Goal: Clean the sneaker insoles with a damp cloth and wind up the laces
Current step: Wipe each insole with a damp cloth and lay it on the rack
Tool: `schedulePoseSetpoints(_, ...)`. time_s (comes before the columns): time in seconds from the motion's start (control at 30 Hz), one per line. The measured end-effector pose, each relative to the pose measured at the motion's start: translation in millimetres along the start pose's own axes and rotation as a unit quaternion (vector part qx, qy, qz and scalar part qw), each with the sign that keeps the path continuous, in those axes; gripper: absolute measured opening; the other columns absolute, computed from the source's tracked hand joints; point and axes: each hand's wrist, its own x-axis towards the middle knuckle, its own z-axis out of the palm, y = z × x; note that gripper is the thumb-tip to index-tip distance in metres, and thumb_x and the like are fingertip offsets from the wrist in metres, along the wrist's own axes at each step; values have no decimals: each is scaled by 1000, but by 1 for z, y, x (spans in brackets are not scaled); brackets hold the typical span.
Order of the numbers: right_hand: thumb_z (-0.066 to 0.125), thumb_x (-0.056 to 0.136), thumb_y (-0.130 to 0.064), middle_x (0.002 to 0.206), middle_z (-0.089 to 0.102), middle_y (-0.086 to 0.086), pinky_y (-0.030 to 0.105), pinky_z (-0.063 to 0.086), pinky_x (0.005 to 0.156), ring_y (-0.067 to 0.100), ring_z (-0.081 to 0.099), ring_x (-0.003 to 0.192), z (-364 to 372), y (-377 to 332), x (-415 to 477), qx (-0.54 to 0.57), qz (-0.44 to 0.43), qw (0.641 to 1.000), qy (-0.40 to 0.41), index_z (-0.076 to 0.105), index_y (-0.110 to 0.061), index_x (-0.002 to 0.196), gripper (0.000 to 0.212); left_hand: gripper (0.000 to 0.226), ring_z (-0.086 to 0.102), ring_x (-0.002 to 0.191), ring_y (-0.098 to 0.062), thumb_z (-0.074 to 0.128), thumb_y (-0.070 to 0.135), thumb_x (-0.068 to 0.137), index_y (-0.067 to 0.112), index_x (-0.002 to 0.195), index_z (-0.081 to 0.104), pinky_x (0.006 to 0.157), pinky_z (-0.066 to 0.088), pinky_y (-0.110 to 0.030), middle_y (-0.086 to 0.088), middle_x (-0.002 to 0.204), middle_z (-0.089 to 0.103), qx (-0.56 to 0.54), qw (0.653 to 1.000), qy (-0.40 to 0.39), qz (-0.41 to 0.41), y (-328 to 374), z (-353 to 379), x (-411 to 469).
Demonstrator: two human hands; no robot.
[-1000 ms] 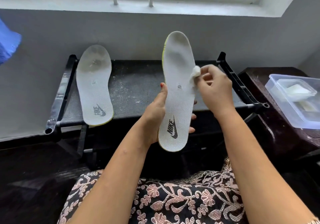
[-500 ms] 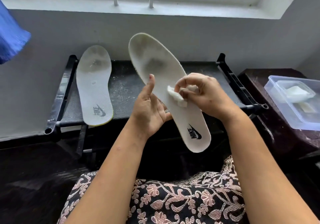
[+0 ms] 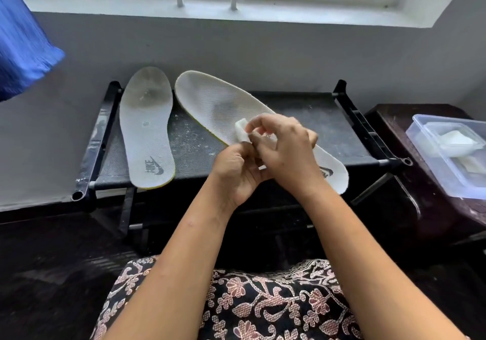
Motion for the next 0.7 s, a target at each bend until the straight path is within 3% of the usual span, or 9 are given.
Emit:
schedulePoseSetpoints(0.1,55,87,-25,89,65,-11,35,20,79,13,52,96,6,5,1,-55,44,997,21,66,-32,93,14,36,67,67,-16,26,-9,82,1,89,60,52,55,-29,-9,84,69,-30,999,31,13,-1,-1,2)
schedulePoseSetpoints(0.2,50,88,-23,98,68,-5,39,25,83,20,54,102,-3,33,8,-136,144,979,55,64,-30,97,18,26,65,90,-32,28,-11,81,-2,90,51,64,59,-50,-19,99,62,-57,995,72,38,1,-5,3)
schedulePoseSetpoints(0.3,54,89,-25,93,66,-8,38,25,84,17,59,97,-18,54,7,-82,224,969,64,64,-29,95,11,23,61,108,-39,31,-11,83,2,92,48,73,55,-59,-19,106,60,-77,992,84,61,4,-7,3)
schedulePoseSetpoints(0.4,59,88,-31,82,61,-14,35,31,86,9,59,84,-10,34,6,0,181,982,48,63,-30,91,5,21,62,99,-39,31,-7,86,0,85,51,76,56,-53,-23,103,59,-81,992,78,58,0,-2,5)
schedulePoseSetpoints(0.53,58,86,-22,81,62,-12,44,42,89,13,63,82,15,0,-2,37,89,995,11,65,-27,91,10,26,69,77,-23,28,-1,85,-2,83,54,69,58,-27,-16,87,70,-61,995,56,63,-2,1,5)
schedulePoseSetpoints(0.63,54,89,-20,89,64,-8,35,33,82,14,61,87,10,9,2,-26,89,995,37,63,-26,96,13,25,70,71,-27,32,3,90,-7,91,54,67,60,-35,-21,87,69,-85,991,72,79,-1,-3,3)
schedulePoseSetpoints(0.7,52,89,-20,93,65,-7,33,26,80,15,59,92,0,30,7,-64,148,986,43,62,-27,97,14,23,66,86,-37,33,3,91,-6,103,51,76,59,-45,-26,101,62,-99,987,86,91,0,-4,2)
